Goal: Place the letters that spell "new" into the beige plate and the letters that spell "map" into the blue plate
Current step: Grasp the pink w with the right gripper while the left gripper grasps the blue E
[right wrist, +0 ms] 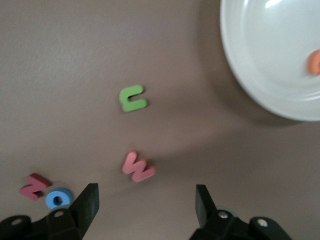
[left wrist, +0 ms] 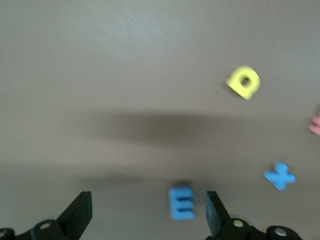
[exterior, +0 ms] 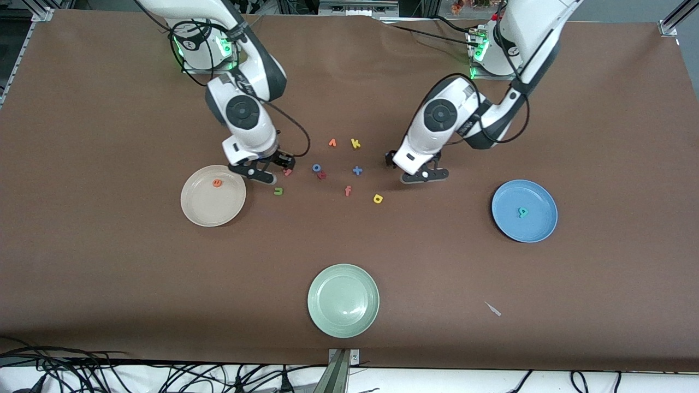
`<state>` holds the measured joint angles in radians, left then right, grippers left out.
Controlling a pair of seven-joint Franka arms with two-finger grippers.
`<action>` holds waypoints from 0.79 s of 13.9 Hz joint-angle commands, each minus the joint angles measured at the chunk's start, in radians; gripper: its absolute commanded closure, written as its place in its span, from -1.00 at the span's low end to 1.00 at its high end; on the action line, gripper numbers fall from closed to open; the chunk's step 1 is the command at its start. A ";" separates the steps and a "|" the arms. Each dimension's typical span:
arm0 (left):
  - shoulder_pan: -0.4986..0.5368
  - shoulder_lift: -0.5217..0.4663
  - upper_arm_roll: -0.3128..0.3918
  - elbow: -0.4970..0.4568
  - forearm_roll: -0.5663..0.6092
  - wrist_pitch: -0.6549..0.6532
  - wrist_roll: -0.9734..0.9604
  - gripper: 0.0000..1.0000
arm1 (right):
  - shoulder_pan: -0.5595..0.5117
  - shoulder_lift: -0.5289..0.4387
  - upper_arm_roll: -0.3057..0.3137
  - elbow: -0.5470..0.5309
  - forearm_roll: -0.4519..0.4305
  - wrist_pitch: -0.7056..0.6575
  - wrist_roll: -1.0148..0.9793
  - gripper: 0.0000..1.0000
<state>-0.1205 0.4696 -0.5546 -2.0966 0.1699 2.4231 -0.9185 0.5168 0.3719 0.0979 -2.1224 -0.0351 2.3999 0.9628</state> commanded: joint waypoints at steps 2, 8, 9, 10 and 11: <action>-0.039 0.055 0.004 0.010 -0.012 0.042 -0.040 -0.87 | 0.015 0.036 -0.006 -0.002 0.003 0.060 0.051 -0.82; -0.086 0.095 0.011 0.024 -0.010 0.045 -0.053 -0.58 | 0.026 0.073 -0.012 -0.007 -0.006 0.119 0.059 -0.82; -0.087 0.115 0.013 0.033 0.005 0.044 -0.054 -0.51 | 0.026 0.076 -0.014 -0.013 -0.012 0.133 0.059 -0.81; -0.085 0.122 0.016 0.044 0.031 0.044 -0.057 -0.43 | 0.025 0.075 -0.020 -0.022 -0.017 0.140 0.059 -0.81; -0.085 0.127 0.019 0.047 0.043 0.044 -0.066 -0.35 | 0.026 0.075 -0.021 -0.024 -0.017 0.142 0.059 -0.81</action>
<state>-0.1960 0.5677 -0.5484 -2.0840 0.1780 2.4685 -0.9630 0.5303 0.4514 0.0904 -2.1267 -0.0378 2.5158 1.0030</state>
